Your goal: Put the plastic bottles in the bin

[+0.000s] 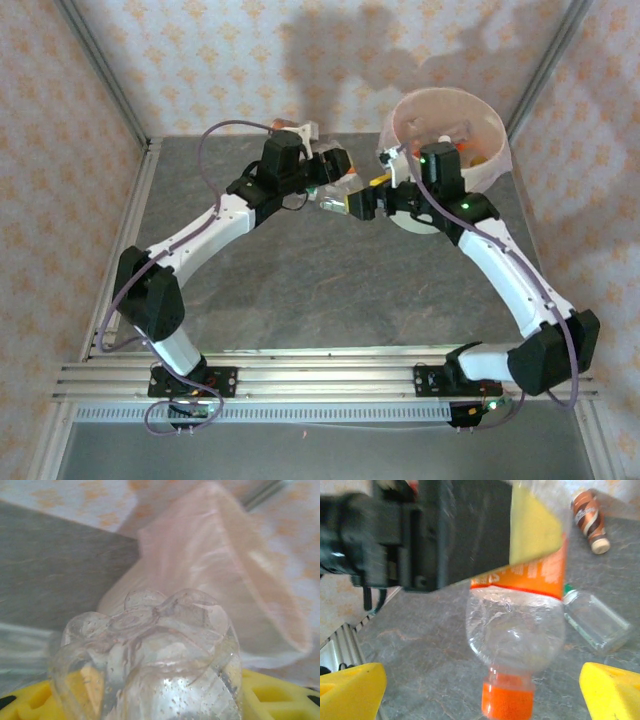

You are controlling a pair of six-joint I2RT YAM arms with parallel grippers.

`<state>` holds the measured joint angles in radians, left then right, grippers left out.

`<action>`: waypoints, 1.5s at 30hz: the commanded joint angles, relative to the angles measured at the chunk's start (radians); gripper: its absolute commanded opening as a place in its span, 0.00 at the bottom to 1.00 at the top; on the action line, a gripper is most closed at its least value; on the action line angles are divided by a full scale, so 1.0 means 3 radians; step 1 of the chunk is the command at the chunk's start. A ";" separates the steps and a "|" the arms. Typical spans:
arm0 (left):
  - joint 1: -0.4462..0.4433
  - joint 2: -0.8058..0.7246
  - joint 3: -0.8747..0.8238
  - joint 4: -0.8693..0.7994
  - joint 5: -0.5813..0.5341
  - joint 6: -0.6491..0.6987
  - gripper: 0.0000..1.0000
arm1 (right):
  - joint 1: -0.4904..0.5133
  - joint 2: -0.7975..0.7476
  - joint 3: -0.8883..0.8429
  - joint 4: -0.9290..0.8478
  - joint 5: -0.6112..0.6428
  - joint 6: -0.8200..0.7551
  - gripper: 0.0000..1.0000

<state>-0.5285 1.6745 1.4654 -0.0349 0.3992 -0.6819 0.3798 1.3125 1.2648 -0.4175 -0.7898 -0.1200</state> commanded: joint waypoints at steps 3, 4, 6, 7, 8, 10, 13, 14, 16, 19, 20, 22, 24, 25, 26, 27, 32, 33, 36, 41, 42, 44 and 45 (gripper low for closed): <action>-0.0023 -0.0169 0.0096 0.0466 0.0605 0.0059 0.39 | 0.0104 0.0165 0.0170 0.0134 -0.0050 0.0191 0.99; -0.0029 -0.0168 0.0091 0.0481 0.0645 0.0059 0.39 | 0.0108 0.0181 0.0161 0.0212 -0.0022 0.0249 0.99; -0.0040 -0.0162 0.0090 0.0484 0.0683 0.0078 0.39 | 0.0112 0.0191 0.0141 0.0370 0.0073 0.0356 0.99; -0.0046 -0.0157 0.0096 0.0471 0.0695 0.0092 0.39 | 0.0114 0.0196 0.0140 0.0411 0.0106 0.0366 1.00; -0.0052 -0.0149 0.0100 0.0454 0.0706 0.0105 0.39 | 0.0112 0.0194 0.0141 0.0448 0.0121 0.0372 1.00; -0.0055 -0.0127 0.0114 0.0457 0.0767 0.0120 0.39 | 0.0114 0.0202 0.0154 0.0518 0.0079 0.0374 0.98; -0.0073 -0.0083 0.0167 0.0396 0.0807 0.0176 0.39 | 0.0110 0.0257 0.0234 0.0486 -0.0099 0.0370 0.93; -0.0083 -0.0070 0.0193 0.0336 0.0798 0.0207 0.39 | 0.0114 0.0286 0.0265 0.0449 -0.0128 0.0369 0.89; -0.0089 -0.0042 0.0237 0.0288 0.0806 0.0237 0.39 | 0.0115 0.0319 0.0321 0.0385 -0.0105 0.0351 0.79; -0.0089 -0.0020 0.0278 0.0263 0.0812 0.0252 0.39 | 0.0116 0.0340 0.0347 0.0313 -0.0019 0.0275 0.63; -0.0091 -0.0010 0.0286 0.0253 0.0811 0.0262 0.39 | 0.0117 0.0342 0.0350 0.0289 -0.0011 0.0244 0.60; -0.0091 0.0010 0.0312 0.0213 0.0792 0.0268 0.39 | 0.0116 0.0334 0.0352 0.0277 -0.0035 0.0237 0.54; -0.0090 0.0035 0.0352 0.0139 0.0776 0.0268 0.40 | 0.0118 0.0329 0.0352 0.0266 -0.0062 0.0226 0.48; -0.0097 0.0045 0.0374 0.0106 0.0767 0.0268 0.41 | 0.0117 0.0325 0.0352 0.0251 -0.0061 0.0215 0.46; -0.0091 0.0060 0.0400 0.0065 0.0768 0.0257 0.46 | 0.0115 0.0322 0.0350 0.0237 -0.0050 0.0200 0.44; -0.0092 0.0071 0.0415 0.0056 0.0783 0.0249 0.53 | 0.0115 0.0314 0.0345 0.0218 -0.0035 0.0181 0.42; -0.0085 -0.0025 0.0394 0.0003 0.0629 0.0215 0.84 | 0.0116 0.0310 0.0350 0.0093 0.0158 0.0104 0.36; -0.0084 -0.0070 0.0353 0.0026 0.0561 0.0217 0.88 | 0.0118 0.0306 0.0346 0.0062 0.0206 0.0079 0.36; -0.0085 -0.0247 0.0168 0.0143 0.0341 0.0202 1.00 | 0.0118 0.0284 0.0331 -0.0011 0.0315 0.0004 0.35; -0.0063 -0.0499 -0.0063 0.0134 -0.0108 0.0159 1.00 | 0.0111 0.0276 0.0432 -0.0255 0.0703 -0.0153 0.35; -0.0054 -0.0542 -0.0112 0.0133 -0.0221 0.0147 1.00 | 0.0109 0.0273 0.0472 -0.0314 0.0766 -0.0205 0.34; -0.0057 -0.0642 -0.0197 0.0017 -0.0628 0.0112 1.00 | 0.0089 0.0273 0.0591 -0.0457 0.0894 -0.0314 0.34; -0.0054 -0.0674 -0.0213 -0.0088 -0.0851 0.0084 1.00 | 0.0075 0.0274 0.0649 -0.0516 0.0948 -0.0356 0.34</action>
<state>-0.5491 1.5318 1.4193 -0.0364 0.3481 -0.6376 0.4114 1.4040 1.3899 -0.5068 -0.6006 -0.1600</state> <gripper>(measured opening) 0.999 0.576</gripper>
